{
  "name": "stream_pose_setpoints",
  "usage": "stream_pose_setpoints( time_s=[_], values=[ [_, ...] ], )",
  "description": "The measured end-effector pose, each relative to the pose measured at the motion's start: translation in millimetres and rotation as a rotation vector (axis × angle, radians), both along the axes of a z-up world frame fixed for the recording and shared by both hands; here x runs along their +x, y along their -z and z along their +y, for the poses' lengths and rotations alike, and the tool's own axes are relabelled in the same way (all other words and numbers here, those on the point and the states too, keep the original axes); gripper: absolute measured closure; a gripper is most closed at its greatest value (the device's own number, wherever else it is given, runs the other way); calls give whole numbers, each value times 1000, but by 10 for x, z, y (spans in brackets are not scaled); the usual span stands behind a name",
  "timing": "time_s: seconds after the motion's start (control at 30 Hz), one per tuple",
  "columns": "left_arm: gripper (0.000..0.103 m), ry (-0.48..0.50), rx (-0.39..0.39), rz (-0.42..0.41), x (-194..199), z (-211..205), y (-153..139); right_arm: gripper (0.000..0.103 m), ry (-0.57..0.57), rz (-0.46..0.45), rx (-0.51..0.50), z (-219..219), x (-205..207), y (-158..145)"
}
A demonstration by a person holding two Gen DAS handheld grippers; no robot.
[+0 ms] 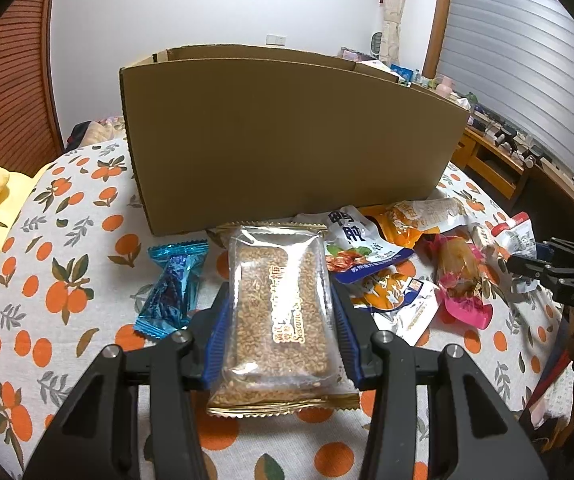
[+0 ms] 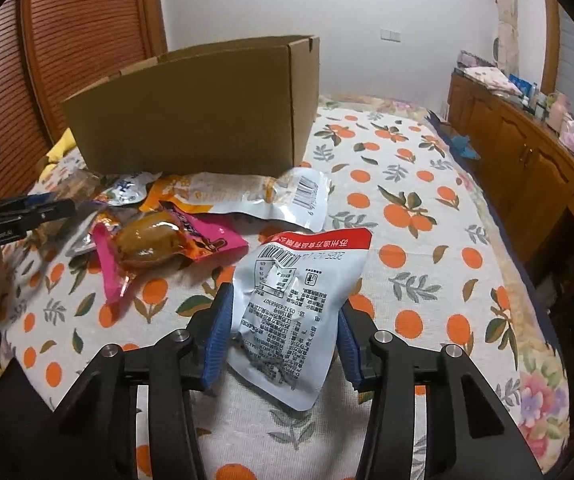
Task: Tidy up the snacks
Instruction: 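Lift both packets over the box and open both tools to release them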
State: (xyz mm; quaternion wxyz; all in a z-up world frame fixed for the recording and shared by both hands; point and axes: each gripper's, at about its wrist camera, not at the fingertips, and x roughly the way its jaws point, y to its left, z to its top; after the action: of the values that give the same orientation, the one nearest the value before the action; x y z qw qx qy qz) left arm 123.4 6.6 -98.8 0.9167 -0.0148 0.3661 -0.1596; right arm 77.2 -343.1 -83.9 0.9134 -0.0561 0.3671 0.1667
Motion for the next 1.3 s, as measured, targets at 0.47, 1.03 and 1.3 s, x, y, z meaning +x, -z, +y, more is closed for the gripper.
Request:
stream_pose_setpoints(
  time_s=[0.47,1.03,1.3],
  values=[
    [57,7,-10,-37,-79,6,-244,55,-76,-66,25,236,-17,-292],
    [57,34,-18,-120,-15,-69,-747,55,-133,-131,35,453,101,-630],
    [57,49,-17,-152,108,-114,-974,55,-162,-160,50,603,245,-852]
  ],
)
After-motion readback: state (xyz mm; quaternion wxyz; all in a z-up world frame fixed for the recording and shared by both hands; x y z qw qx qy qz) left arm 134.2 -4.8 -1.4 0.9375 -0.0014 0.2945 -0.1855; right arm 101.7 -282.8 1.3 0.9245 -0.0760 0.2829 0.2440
